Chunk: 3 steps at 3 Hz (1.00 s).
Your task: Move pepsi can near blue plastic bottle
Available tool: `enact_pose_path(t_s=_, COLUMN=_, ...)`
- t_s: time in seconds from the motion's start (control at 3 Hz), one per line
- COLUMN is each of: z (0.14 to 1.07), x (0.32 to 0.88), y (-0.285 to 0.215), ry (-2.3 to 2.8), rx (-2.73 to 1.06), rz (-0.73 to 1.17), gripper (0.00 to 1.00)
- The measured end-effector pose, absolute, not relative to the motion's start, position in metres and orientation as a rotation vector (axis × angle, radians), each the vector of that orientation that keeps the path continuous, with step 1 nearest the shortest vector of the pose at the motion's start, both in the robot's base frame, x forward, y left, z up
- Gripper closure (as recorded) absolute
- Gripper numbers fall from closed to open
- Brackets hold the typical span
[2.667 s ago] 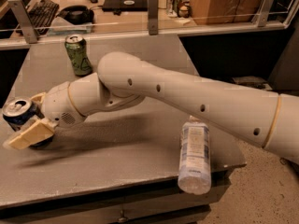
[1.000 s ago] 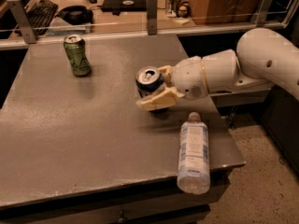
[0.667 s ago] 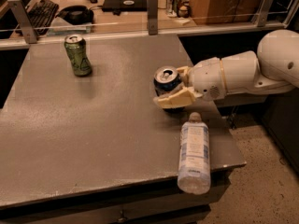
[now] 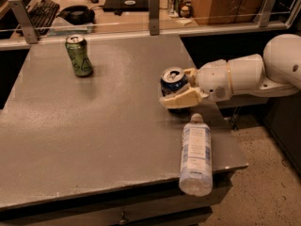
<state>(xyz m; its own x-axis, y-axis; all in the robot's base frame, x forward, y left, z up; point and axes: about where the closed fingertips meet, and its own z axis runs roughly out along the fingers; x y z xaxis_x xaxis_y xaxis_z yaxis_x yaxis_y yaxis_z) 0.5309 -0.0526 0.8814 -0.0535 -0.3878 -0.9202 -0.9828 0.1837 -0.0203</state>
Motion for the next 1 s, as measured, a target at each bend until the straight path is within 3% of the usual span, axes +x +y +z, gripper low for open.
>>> enact_pose_path(t_s=0.33, z=0.8789, x=0.5314, y=-0.0579, ry=1.605, rx=-1.319, rz=0.871, gripper=0.13)
enact_pose_path(t_s=0.67, z=0.8752, x=0.5290, y=-0.0607, ry=1.625, rx=-1.303, rz=0.885, gripper=0.00)
enact_pose_path(t_s=1.0, z=0.8749, x=0.5275, y=-0.0629, ry=1.630, rx=-1.302, rz=0.885, gripper=0.00)
